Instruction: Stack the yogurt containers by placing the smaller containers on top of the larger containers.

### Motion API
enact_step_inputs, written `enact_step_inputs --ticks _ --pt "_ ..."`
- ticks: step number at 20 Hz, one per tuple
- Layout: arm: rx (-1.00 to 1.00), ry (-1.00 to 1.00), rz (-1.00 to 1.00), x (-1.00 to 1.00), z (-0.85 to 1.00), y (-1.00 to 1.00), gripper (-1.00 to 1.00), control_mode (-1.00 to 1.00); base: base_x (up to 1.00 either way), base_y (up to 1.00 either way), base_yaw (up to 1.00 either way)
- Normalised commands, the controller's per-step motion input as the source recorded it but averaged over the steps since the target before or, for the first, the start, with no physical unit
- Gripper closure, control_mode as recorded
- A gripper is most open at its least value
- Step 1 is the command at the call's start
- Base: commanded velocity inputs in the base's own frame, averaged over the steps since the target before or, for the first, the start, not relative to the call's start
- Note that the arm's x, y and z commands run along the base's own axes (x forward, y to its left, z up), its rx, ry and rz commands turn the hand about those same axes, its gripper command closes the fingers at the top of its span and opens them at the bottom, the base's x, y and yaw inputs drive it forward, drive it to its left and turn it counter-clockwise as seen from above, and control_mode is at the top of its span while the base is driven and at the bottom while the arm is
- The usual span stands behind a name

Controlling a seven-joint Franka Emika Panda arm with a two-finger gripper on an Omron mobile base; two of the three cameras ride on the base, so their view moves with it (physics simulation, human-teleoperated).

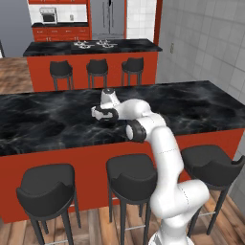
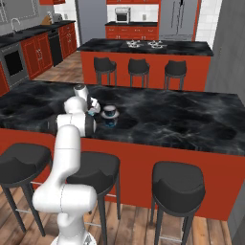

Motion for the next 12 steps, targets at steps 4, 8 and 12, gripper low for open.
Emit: enact_step_inputs --ticks 4,8,12 --pt "0.0 0.0 0.0 0.15 0.0 0.0 -1.0 -1.0 0.0 0.0 0.0" --pt "0.0 0.0 0.0 0.22 0.0 0.0 -1.0 -1.0 0.0 0.0 0.0" --pt "0.0 0.0 0.0 0.26 0.0 0.0 -1.0 -1.0 0.0 0.0 0.0"
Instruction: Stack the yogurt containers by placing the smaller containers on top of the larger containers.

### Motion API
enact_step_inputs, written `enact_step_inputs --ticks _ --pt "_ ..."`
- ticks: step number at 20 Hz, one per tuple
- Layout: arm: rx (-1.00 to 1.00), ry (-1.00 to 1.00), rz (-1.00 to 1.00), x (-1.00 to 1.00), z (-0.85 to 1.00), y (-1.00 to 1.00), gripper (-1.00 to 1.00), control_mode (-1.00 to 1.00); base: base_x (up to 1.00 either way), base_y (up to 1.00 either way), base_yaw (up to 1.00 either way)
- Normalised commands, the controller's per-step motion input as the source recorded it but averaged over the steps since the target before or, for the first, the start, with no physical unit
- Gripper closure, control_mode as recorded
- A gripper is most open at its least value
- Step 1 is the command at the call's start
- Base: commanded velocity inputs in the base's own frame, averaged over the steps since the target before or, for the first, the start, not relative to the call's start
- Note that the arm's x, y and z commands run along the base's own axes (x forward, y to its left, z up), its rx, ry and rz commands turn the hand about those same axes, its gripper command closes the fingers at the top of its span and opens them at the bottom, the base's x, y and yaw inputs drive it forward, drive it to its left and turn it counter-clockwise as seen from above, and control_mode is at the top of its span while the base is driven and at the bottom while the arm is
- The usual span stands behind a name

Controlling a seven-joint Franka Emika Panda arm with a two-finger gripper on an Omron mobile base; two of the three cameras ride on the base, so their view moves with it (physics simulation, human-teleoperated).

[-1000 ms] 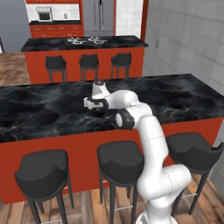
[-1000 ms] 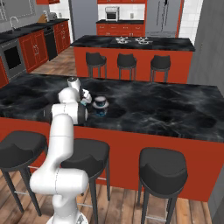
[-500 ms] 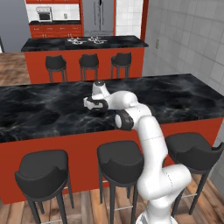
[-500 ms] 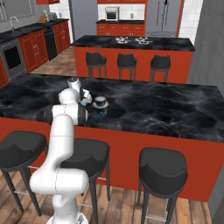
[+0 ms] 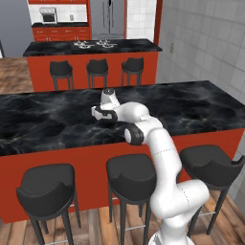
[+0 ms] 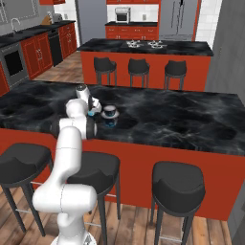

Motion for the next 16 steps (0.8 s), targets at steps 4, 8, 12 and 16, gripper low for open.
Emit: enact_step_inputs --ticks 4,8,12,16 --pt "0.0 0.0 0.0 0.26 0.0 0.0 -1.0 -1.0 0.0 0.0 0.0" --pt "0.0 0.0 0.0 0.27 0.0 0.0 -1.0 -1.0 0.0 0.0 0.0" --pt "-0.01 0.0 0.0 0.16 0.0 0.0 -1.0 -1.0 0.0 0.0 0.0" --pt "-0.03 0.0 0.0 0.09 0.0 0.09 1.0 -1.0 0.0 0.0 0.0"
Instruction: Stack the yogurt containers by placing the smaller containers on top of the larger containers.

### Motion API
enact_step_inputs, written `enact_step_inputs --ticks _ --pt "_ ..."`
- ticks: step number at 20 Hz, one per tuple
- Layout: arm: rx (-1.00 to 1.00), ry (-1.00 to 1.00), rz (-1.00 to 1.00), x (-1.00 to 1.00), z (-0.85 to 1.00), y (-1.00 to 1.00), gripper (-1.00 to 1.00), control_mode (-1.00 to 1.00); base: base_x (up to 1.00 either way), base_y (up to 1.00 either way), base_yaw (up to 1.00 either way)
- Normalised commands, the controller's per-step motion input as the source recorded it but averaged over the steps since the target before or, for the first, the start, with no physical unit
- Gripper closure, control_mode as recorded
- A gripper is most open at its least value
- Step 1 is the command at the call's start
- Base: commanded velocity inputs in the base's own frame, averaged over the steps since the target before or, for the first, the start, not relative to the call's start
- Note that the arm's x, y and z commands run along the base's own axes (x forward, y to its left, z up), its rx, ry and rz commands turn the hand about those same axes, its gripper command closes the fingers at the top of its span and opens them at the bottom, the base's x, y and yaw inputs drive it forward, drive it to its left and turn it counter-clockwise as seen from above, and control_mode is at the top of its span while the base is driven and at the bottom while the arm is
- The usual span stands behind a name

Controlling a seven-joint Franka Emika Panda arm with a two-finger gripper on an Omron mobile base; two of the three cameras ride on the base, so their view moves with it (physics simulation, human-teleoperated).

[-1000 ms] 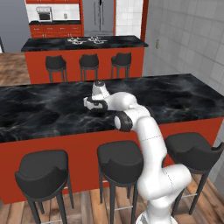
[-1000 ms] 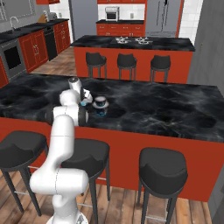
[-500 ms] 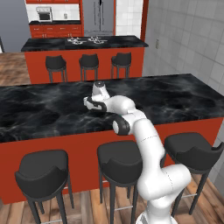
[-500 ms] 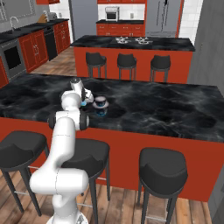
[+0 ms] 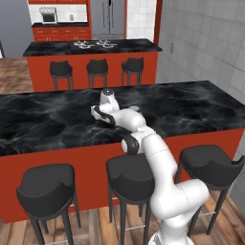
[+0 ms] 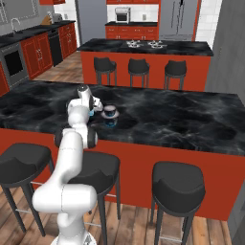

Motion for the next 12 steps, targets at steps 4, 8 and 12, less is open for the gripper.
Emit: enact_step_inputs --ticks 4,8,12 --pt "-0.01 0.0 -0.01 -0.01 0.01 0.03 1.0 -1.0 0.0 0.0 0.0" --pt "0.0 0.0 -0.05 -0.26 0.13 0.09 1.0 -1.0 0.0 0.0 0.0" --pt "0.0 0.01 -0.04 -0.76 0.27 0.0 1.0 -1.0 0.0 0.0 0.0"
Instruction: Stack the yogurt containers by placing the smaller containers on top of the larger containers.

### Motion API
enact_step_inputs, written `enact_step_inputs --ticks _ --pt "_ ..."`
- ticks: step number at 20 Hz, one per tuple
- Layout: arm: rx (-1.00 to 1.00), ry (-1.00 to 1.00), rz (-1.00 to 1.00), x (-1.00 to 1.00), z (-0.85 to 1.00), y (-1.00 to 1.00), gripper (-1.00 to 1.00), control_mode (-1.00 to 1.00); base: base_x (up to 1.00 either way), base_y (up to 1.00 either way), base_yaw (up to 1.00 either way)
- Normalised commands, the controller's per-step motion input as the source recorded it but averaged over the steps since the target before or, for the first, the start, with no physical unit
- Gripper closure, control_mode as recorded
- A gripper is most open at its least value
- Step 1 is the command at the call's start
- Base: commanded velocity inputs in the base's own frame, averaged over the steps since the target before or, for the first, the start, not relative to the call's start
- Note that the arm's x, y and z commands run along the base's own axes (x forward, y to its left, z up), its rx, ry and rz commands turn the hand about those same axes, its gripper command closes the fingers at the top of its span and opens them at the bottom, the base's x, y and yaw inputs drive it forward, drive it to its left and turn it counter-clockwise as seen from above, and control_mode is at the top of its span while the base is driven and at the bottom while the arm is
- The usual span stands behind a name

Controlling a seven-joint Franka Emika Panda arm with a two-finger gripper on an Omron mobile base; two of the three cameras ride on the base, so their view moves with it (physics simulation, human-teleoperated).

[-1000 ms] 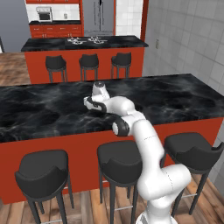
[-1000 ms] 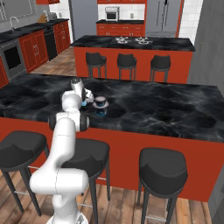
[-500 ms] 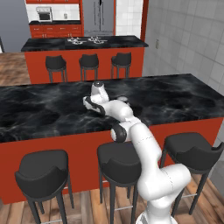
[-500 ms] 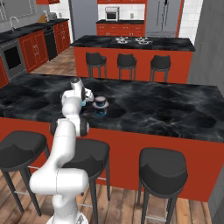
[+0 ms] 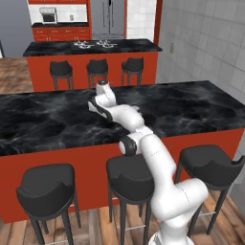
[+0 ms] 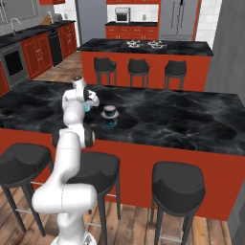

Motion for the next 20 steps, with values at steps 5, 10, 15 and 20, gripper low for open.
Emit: enact_step_inputs --ticks 5,10,15,20 --pt "0.0 0.0 -0.02 -1.0 0.16 0.03 1.0 -1.0 0.0 0.0 0.0" --pt "0.0 -0.03 0.0 -1.0 -0.28 0.06 1.0 -1.0 0.0 0.0 0.0" --pt "0.07 -0.12 0.0 -1.0 0.07 -0.38 1.0 -1.0 0.0 0.0 0.0" --pt "0.22 -0.07 0.0 -1.0 0.4 -0.94 1.0 -1.0 0.0 0.0 0.0"
